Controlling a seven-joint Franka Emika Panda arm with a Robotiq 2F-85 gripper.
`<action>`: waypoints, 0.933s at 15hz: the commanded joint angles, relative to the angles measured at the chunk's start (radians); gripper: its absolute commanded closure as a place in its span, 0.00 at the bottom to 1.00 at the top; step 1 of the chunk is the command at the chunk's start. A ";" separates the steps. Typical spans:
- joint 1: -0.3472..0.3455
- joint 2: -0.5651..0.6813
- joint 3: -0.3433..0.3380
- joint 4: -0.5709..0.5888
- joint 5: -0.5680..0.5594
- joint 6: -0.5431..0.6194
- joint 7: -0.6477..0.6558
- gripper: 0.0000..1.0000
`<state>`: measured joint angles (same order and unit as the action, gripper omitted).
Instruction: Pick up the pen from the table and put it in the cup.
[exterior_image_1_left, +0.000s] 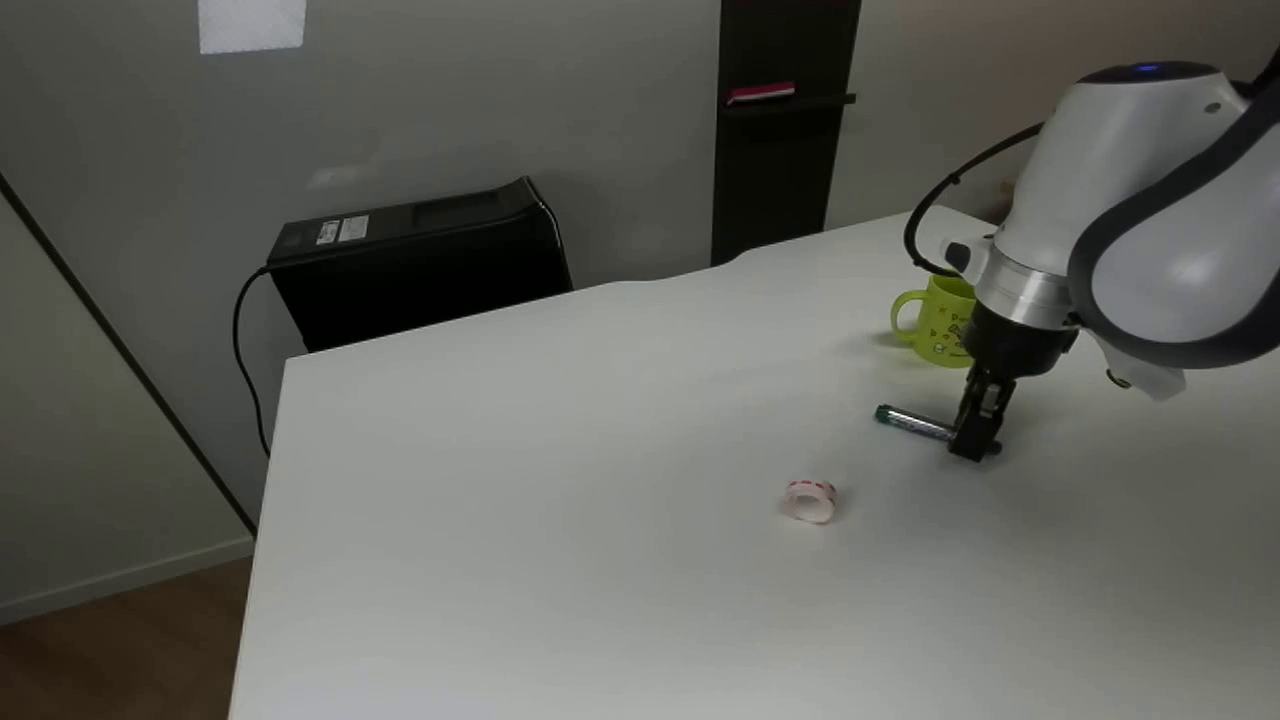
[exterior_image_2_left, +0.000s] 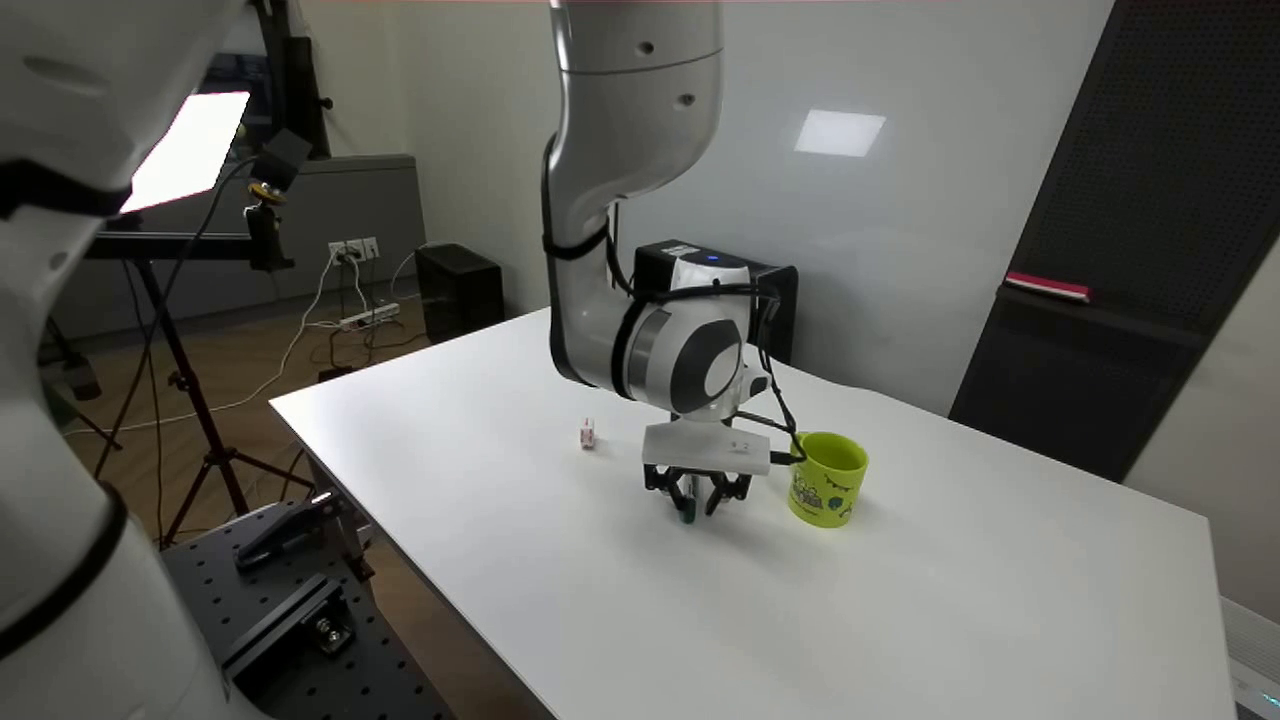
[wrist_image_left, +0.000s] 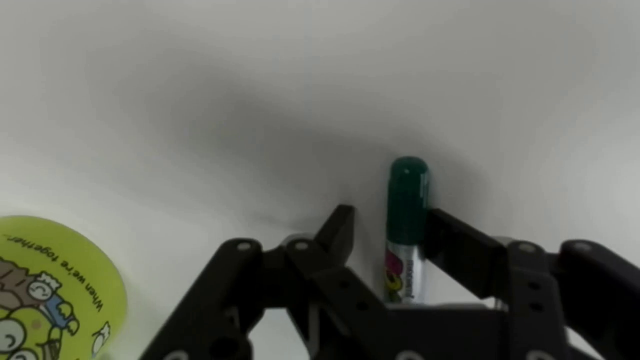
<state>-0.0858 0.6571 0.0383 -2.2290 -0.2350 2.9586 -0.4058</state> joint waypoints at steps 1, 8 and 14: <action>0.065 0.001 -0.051 0.030 -0.007 -0.047 0.083 0.88; 0.131 -0.032 -0.121 0.065 -0.005 -0.218 0.187 0.94; 0.112 -0.083 -0.101 0.098 0.010 -0.387 0.209 0.94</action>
<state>0.0261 0.6127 -0.0692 -2.1509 -0.2339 2.6711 -0.2415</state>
